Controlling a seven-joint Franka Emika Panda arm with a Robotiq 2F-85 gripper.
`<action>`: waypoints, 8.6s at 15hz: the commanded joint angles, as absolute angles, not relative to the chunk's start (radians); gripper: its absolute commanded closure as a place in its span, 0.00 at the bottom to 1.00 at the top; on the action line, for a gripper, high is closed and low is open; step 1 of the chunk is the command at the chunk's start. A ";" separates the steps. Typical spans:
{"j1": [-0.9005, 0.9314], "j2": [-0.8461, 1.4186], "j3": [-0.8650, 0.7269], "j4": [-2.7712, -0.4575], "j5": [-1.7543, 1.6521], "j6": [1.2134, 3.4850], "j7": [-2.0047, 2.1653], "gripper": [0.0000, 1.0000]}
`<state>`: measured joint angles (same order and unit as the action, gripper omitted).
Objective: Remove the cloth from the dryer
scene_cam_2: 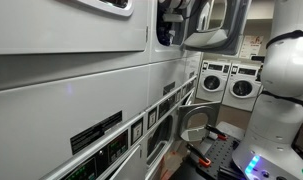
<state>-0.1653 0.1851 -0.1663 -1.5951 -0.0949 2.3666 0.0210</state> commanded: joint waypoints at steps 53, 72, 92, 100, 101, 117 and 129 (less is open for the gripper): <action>-0.302 0.451 -0.119 -1.275 0.082 2.365 -0.117 0.96; -0.327 0.182 -0.119 -1.297 0.195 1.572 -0.457 0.96; -0.258 0.028 -0.143 -1.546 -0.066 1.270 -0.568 0.96; -0.201 -0.033 -0.144 -1.795 -0.231 1.354 -0.477 0.96; -0.198 -0.035 -0.144 -1.827 -0.246 1.370 -0.467 0.96; -0.228 0.033 -0.210 -2.090 -0.391 1.526 -0.417 0.96; -0.295 0.117 -0.281 -2.151 -0.337 2.016 -0.176 0.97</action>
